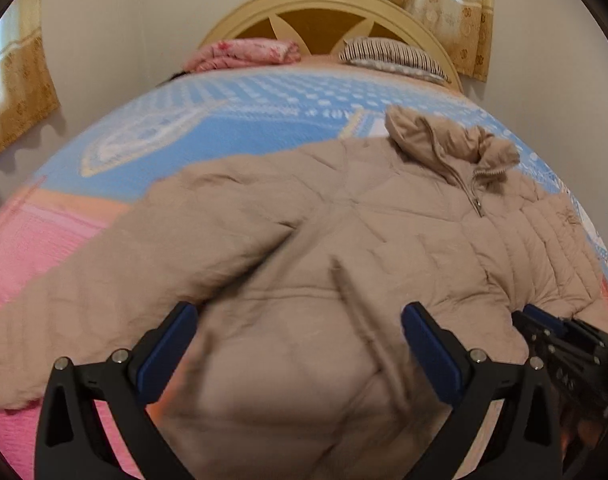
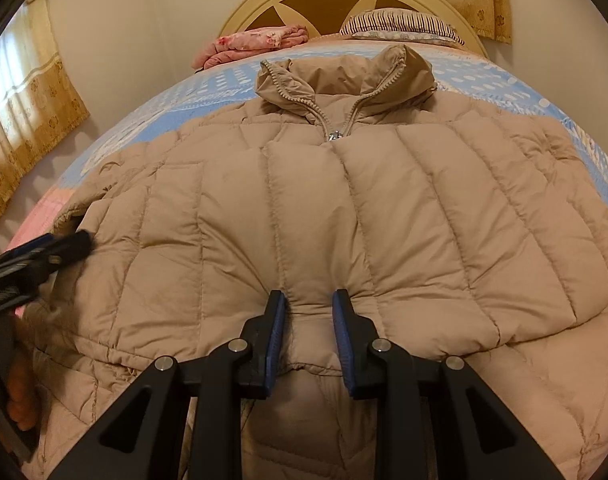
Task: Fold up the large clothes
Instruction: 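Grasp the sleeve cuff nearest the left tool with the left tool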
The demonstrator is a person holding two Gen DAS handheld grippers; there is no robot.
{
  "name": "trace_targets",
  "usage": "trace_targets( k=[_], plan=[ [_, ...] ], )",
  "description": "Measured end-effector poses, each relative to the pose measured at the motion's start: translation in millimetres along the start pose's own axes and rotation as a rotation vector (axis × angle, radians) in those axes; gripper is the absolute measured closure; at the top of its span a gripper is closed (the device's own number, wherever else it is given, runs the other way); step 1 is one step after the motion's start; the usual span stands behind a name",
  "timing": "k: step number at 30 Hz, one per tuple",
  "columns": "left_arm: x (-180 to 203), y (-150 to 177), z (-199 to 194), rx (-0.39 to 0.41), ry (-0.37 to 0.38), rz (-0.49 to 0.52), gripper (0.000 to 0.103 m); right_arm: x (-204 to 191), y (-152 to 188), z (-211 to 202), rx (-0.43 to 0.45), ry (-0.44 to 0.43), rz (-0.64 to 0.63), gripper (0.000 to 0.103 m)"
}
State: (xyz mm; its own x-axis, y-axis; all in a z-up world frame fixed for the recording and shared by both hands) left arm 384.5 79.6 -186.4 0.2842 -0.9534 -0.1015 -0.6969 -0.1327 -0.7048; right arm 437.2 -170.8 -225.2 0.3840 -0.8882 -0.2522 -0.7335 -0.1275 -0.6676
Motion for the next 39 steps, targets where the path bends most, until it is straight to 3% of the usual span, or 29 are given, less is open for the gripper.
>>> trace_targets(
  k=[6,14,16,19,25,28,30,32,33,34,36,39],
  plan=[
    [-92.3,9.3,-34.5,0.047,-0.095,-0.045,0.0,1.0,-0.4,0.1,0.0,0.004,-0.005,0.077],
    [-277.8,62.7,-49.6,-0.003,-0.362,-0.218,0.0,-2.2,-0.4,-1.6,0.003,0.027,-0.028,0.077],
    [-310.1,76.4,-44.6,-0.037,-0.364,-0.289,0.0,-3.2,-0.1,-1.9,0.003,0.032,-0.033,0.077],
    [-323.9,85.1,-34.7,-0.064,-0.294,-0.371,0.002,-4.4,0.1,-2.6,0.005,0.038,-0.036,0.077],
    [-312.6,80.8,-12.1,-0.061,-0.179,-0.43,0.006,-4.5,0.4,-3.9,0.009,0.046,-0.041,0.077],
    [-311.5,83.2,9.2,-0.115,-0.142,-0.447,0.021,-4.6,0.7,-3.6,0.01,0.039,-0.035,0.077],
    [-314.6,89.2,17.1,-0.151,-0.136,-0.457,0.041,-4.0,1.1,-4.7,0.011,0.035,-0.032,0.077],
    [-315.5,92.1,18.4,-0.14,-0.131,-0.47,0.051,-3.9,1.0,-4.8,0.012,0.034,-0.031,0.077],
    [-314.8,91.4,15.6,-0.12,-0.118,-0.469,0.076,-3.8,1.0,-4.7,0.012,0.035,-0.032,0.077],
    [-313.1,91.0,13.1,-0.113,-0.088,-0.465,0.089,-3.5,0.9,-4.7,0.012,0.035,-0.032,0.077],
    [-314.6,90.3,2.0,-0.086,-0.077,-0.459,0.096,-3.7,1.0,-4.4,0.011,0.034,-0.032,0.077],
    [-315.6,78.9,-19.6,-0.014,-0.061,-0.437,0.097,-3.4,0.8,-5.1,0.012,0.033,-0.031,0.077]
  ],
)
Point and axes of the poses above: each gripper's, at about its wrist camera, not at the fingertips, and z roughly the way its jaws point, x to its right, y to its underside, the point moved 6 cm from there along z, roughly the way its jaws point, and after that the axes turned 7 degrees about -y, right-handed, at the moved point
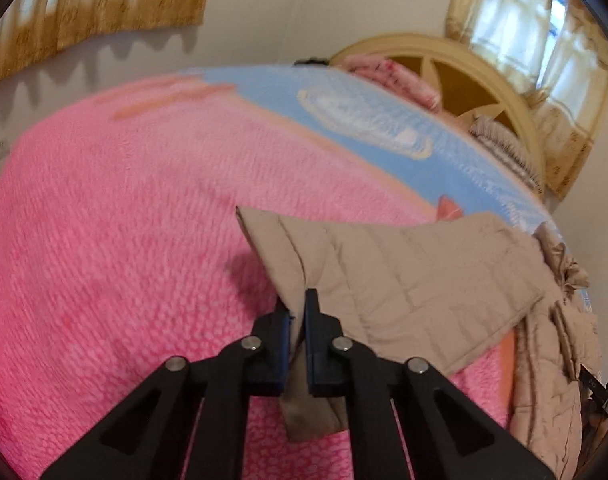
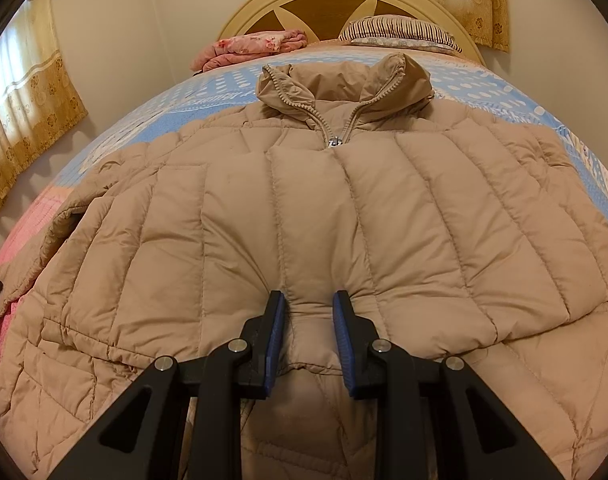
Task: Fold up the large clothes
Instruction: 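Grasp the sleeve cuff nearest the left tool with the left tool, then lift the sleeve with the left tool and fold it over the jacket body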
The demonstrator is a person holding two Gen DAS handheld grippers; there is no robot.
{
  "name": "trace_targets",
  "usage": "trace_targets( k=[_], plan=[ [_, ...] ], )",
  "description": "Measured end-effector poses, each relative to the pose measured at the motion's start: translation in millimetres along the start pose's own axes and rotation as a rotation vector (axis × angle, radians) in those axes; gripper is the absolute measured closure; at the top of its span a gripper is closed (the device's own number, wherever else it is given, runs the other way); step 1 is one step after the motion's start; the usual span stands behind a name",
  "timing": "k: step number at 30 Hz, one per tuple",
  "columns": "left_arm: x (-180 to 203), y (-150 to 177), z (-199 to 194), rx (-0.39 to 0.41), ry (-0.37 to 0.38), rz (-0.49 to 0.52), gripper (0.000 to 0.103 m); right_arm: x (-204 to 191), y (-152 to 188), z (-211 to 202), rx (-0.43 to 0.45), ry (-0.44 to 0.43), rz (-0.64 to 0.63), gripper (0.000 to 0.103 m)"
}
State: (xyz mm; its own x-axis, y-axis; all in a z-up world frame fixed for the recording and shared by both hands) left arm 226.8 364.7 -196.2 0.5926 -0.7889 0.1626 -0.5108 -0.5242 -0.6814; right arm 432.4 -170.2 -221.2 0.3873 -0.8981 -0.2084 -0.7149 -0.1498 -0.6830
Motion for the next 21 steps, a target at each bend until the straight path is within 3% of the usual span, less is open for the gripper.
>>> trace_targets(
  k=[14,21],
  plan=[
    [70.6,-96.6,-94.1,0.265,0.156,0.105,0.099,0.3,0.1,-0.7,0.004,0.008,-0.005,0.077],
    [107.9,-120.6,-122.1,0.333,0.229,0.157,0.099,-0.3,-0.5,0.3,-0.013,0.007,0.001,0.077]
  ],
)
Point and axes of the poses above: each gripper's, at about its wrist camera, not at the fingertips, and z roughly the way its jaws point, x to its right, y to its underside, the point moved 6 cm from there along z, roughly the way its jaws point, and after that the axes turned 7 degrees about -y, right-handed, at the moved point
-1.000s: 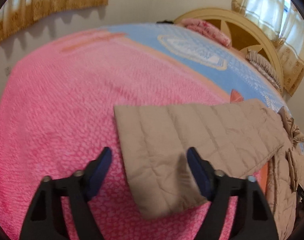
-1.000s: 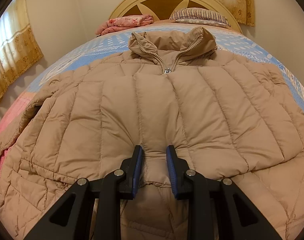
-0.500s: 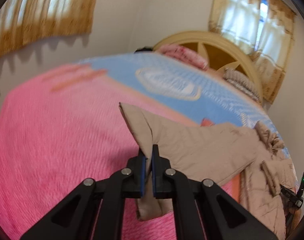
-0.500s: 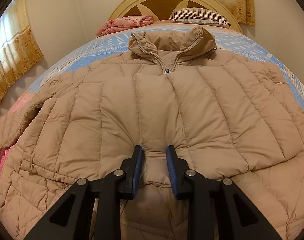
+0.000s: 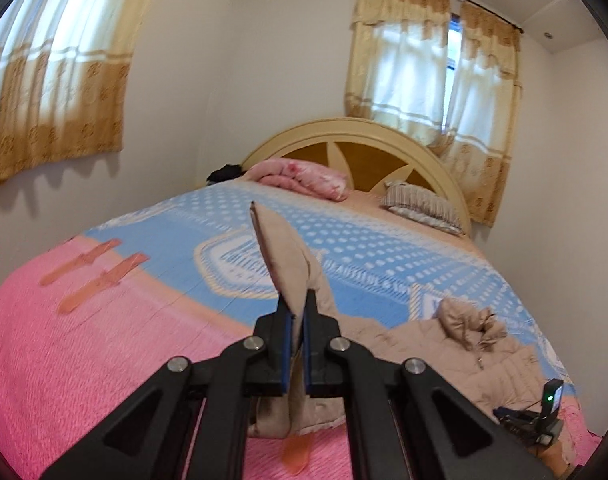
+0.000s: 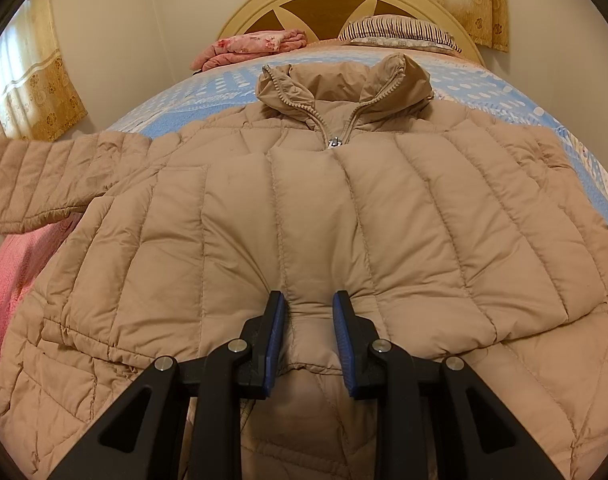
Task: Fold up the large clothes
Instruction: 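Lift the sleeve with the left tool and fold it over the jacket body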
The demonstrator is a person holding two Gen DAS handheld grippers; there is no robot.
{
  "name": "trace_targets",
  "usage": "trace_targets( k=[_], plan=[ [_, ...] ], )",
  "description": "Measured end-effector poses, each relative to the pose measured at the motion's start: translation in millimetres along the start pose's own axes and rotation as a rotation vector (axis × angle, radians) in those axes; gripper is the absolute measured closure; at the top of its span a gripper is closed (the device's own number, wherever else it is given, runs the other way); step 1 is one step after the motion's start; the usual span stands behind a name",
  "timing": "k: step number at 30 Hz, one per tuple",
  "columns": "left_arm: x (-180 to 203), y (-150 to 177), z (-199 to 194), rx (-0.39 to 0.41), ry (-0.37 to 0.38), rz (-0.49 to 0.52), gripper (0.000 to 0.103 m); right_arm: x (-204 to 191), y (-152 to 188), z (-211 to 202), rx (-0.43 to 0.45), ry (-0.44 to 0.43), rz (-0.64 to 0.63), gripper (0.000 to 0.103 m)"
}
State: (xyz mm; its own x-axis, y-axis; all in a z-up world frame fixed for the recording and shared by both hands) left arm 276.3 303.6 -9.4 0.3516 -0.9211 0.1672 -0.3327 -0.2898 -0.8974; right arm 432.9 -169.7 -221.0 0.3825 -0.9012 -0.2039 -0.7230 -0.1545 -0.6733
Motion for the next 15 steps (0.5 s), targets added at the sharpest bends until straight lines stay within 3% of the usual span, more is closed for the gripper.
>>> trace_targets(
  k=[5,9,15],
  plan=[
    [27.0,-15.6,-2.4,0.024,0.043,0.04,0.099,-4.0,-6.4,-10.7,-0.022,0.012,0.006,0.077],
    [57.6,-32.1,-4.7,0.053,0.088,0.087,0.099,-10.4,-9.6,-46.5,0.041,-0.025,0.017,0.064],
    [121.6,-44.1,-6.1,0.082,0.17,0.158,0.099,-9.4,0.3,-83.8,0.105,-0.051,0.037,0.064]
  ],
)
Point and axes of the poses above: each gripper's, at about its wrist camera, not at the fingertips, and z roughly the way its jaws point, x to its right, y to its underside, the point moved 6 cm from there along z, roughly the way its jaws point, and after that the axes turned 7 degrees about -y, right-handed, at the moved point
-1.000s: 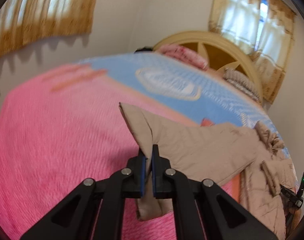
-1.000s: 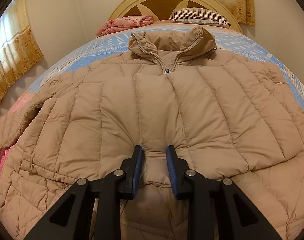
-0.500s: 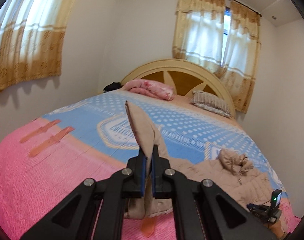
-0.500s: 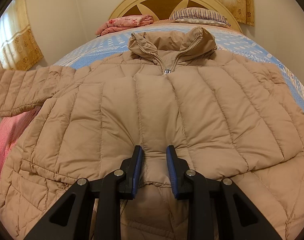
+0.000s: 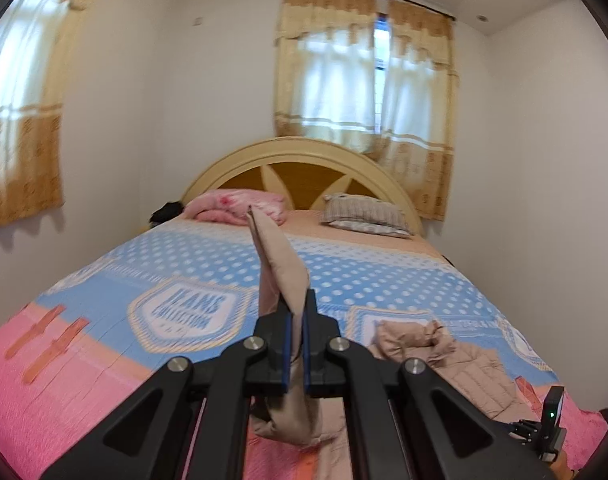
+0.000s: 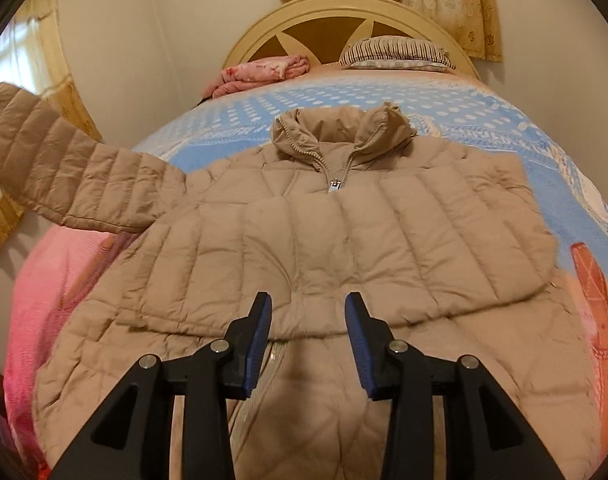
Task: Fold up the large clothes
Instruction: 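Lift the sleeve with the left tool and fold it over the jacket body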
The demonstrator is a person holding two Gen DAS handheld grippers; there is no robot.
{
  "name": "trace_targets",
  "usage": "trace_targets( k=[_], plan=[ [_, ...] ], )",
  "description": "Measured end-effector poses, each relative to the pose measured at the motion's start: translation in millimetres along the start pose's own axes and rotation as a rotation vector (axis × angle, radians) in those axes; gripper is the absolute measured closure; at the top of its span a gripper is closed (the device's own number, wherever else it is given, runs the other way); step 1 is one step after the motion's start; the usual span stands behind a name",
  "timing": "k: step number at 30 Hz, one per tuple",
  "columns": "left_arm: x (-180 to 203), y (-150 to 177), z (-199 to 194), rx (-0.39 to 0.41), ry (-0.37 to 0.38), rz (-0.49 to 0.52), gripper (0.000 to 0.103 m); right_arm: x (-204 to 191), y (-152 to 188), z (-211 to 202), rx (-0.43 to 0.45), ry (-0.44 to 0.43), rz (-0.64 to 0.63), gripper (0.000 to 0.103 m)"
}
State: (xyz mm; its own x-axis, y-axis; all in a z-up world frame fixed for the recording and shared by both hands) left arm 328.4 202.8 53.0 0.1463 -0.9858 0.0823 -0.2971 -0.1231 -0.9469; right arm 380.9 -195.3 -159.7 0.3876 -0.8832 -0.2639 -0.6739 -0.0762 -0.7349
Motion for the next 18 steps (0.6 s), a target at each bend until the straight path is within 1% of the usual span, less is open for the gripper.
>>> trace_targets(
  k=[3,5,10,14,16,18],
  plan=[
    [30.6,-1.0,7.5,-0.003,0.042,0.036,0.099,4.5,7.8,-14.7,0.022,-0.007,0.018,0.064],
    [51.8,-0.5,13.0,-0.003,0.055,0.07,0.099,7.8,13.3,-24.8,0.034,-0.009,0.023,0.064],
    [111.1,8.3,27.9,-0.032,0.136,0.135,0.099,14.9,29.9,-47.7,0.066,0.0,0.037,0.064],
    [163.5,25.3,36.7,-0.065,0.211,0.173,0.099,22.2,40.3,-55.8,0.075,0.024,0.032,0.064],
    [190.1,38.8,41.4,-0.094,0.254,0.183,0.099,26.1,46.4,-56.4,0.072,0.04,0.026,0.064],
    [215.4,50.3,46.2,-0.116,0.284,0.2,0.099,30.1,51.0,-56.9,0.077,0.038,0.033,0.064]
  ],
)
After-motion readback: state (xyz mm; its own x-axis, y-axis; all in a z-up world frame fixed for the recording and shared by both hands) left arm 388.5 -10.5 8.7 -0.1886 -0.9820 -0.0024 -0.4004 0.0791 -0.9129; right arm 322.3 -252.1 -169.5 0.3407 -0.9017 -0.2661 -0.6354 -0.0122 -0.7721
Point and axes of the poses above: each gripper's, at about its wrist camera, not at the fingertips, and z roughly the way its jaws point, x to its right, y to its underside, the point moved 6 cm from there along z, roughly the way its jaws point, and after that the axes turned 7 degrees about -y, right-handed, at the moved point
